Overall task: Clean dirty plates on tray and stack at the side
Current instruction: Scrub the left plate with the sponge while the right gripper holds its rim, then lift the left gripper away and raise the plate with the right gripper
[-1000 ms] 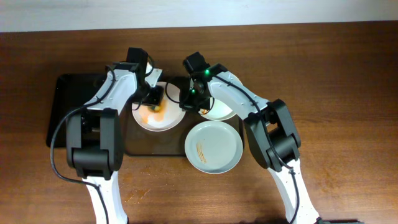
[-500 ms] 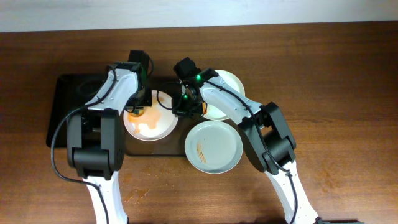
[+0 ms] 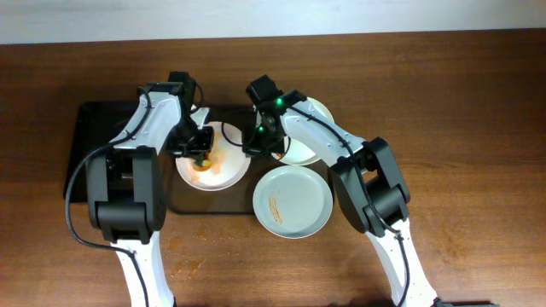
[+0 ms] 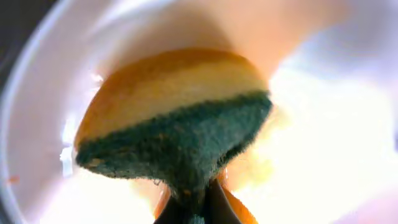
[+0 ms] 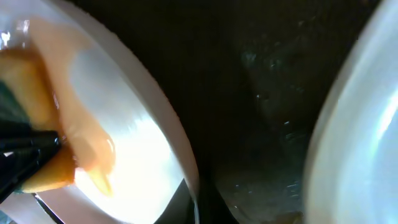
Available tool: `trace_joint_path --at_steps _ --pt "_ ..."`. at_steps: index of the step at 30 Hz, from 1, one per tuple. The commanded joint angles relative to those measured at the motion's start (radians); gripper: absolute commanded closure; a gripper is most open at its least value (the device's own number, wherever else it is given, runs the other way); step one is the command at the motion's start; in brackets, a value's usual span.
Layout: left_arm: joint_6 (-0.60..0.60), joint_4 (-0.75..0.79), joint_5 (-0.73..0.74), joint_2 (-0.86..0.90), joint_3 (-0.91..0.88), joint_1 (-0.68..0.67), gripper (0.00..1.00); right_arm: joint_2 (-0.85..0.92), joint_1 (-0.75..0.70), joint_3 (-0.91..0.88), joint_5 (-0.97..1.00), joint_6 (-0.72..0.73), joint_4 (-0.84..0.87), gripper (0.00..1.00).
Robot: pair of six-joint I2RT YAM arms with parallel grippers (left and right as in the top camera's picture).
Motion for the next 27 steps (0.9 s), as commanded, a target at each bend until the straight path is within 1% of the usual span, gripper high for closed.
trace_joint_path --at_steps 1,3,5,7,9,10,13,14,15,16,17,18,19,20,21,25,27 --pt "0.029 0.104 0.152 0.024 -0.003 -0.014 0.99 0.022 0.005 -0.005 0.002 0.012 0.004 0.96" --pt "-0.027 0.212 0.134 0.024 -0.003 -0.005 0.99 0.022 0.005 -0.005 0.002 0.012 0.004 0.96" --pt "-0.125 0.269 0.003 0.024 -0.003 -0.001 0.99 0.022 0.005 -0.005 0.003 0.012 0.003 0.96" --pt "-0.161 0.237 -0.183 0.024 0.005 -0.001 0.99 0.022 0.005 -0.005 0.008 0.012 0.003 0.96" --pt "-0.161 0.18 -0.287 0.024 0.008 -0.001 0.99 0.022 0.005 -0.005 0.022 0.018 0.004 0.96" --pt "-0.161 0.158 -0.303 0.024 0.008 -0.001 0.99 0.022 0.006 -0.005 0.025 0.021 0.005 0.96" --pt "-0.161 0.139 -0.228 0.024 0.008 -0.003 0.99 0.022 0.01 -0.005 0.03 0.029 0.008 0.96" --pt "-0.161 0.142 -0.201 0.024 0.008 -0.003 0.99 0.022 0.01 -0.005 0.03 0.028 0.008 0.92" --pt "-0.161 0.143 -0.172 0.024 0.008 -0.003 0.99 0.022 0.012 -0.005 0.03 0.028 0.008 0.85" --pt "-0.161 0.142 -0.16 0.024 0.008 -0.003 0.99 0.022 0.015 -0.005 0.03 0.028 0.009 0.84" --pt "-0.16 0.142 -0.142 0.024 0.008 -0.003 0.99 0.022 0.017 -0.005 0.029 0.027 0.011 0.84" --pt "-0.153 0.141 -0.103 0.024 0.008 -0.003 0.99 0.022 0.021 -0.005 0.03 0.027 0.013 0.96" --pt "-0.097 0.132 0.016 0.024 0.017 -0.003 0.99 0.022 0.021 -0.005 0.029 0.027 0.013 0.96" --pt "-0.067 0.111 0.1 0.024 0.038 -0.001 0.99 0.022 0.021 -0.005 0.029 0.027 0.012 0.96" --pt "-0.063 0.085 0.129 0.024 0.072 0.003 0.99 0.022 0.021 -0.005 0.028 0.027 0.01 0.96" --pt "-0.063 -0.055 0.126 0.024 0.319 0.047 0.99 0.021 0.02 0.002 0.028 0.019 0.003 0.96" --pt "-0.063 -0.099 0.126 0.024 0.451 0.078 0.99 0.008 0.02 0.041 0.035 -0.03 -0.026 0.96"
